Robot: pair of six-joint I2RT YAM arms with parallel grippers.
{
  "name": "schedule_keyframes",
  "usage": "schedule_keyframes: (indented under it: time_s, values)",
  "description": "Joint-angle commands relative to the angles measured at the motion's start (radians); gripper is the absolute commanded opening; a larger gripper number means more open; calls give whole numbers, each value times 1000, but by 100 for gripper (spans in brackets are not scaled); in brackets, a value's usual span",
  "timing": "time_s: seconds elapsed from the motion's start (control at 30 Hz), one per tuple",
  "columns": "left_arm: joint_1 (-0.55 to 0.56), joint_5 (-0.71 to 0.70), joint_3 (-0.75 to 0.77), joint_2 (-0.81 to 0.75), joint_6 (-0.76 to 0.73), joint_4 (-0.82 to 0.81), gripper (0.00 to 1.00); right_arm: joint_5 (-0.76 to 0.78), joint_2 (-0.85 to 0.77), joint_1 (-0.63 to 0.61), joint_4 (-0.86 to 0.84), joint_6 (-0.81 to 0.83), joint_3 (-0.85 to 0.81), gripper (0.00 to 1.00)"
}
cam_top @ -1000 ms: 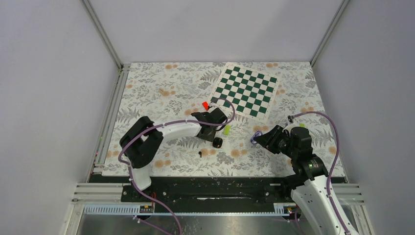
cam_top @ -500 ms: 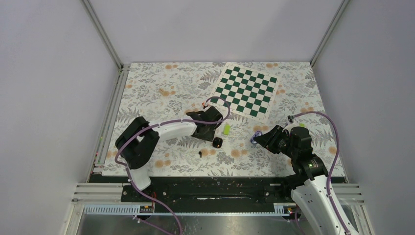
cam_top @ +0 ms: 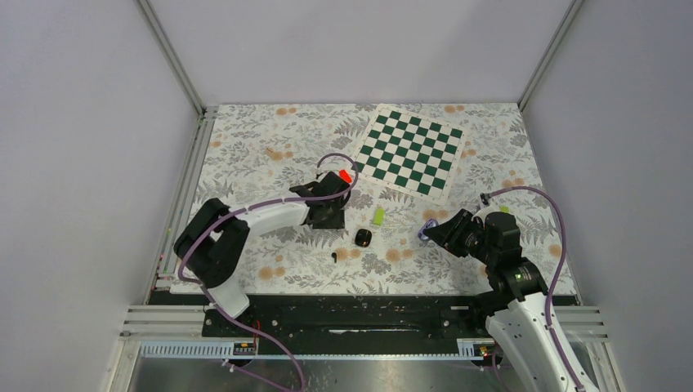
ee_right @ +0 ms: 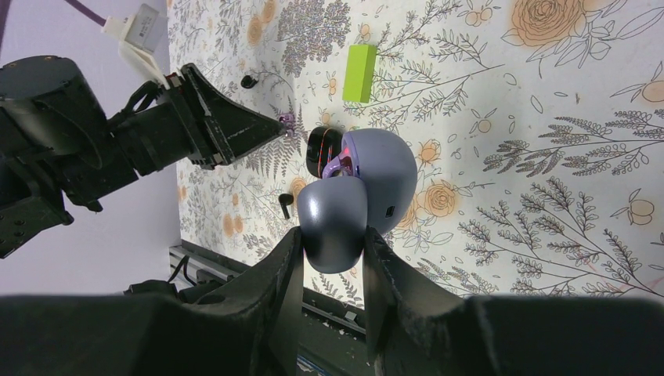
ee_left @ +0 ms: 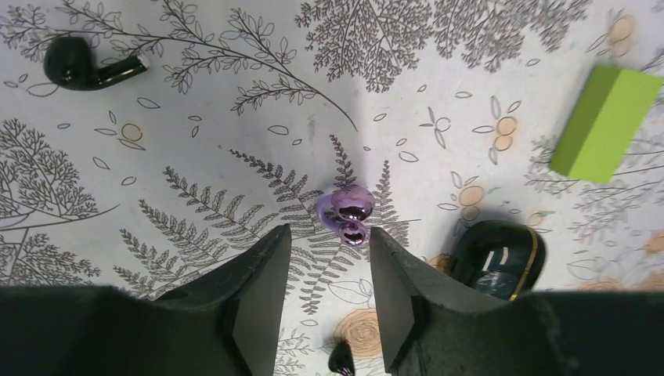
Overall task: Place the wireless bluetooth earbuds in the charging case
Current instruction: Adjust the earbud at the center of the board.
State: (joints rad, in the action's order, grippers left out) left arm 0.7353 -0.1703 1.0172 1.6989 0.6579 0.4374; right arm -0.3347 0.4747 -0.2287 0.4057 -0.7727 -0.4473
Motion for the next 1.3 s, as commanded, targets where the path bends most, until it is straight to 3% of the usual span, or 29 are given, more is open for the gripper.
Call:
schedule_keyframes:
  time_s: [0.0,0.47,1.27]
  values:
    - [-9,32,-32,-84,115,-103,42,-17,-7,3,-40,-5,-1,0]
    - [-47,6,-44,-89,178,-78,37,-16,-16,2,-36,-7,0,0]
    - [-66,48,-39,-21,161,-74,33,-20,2,3,-43,-6,-6,0]
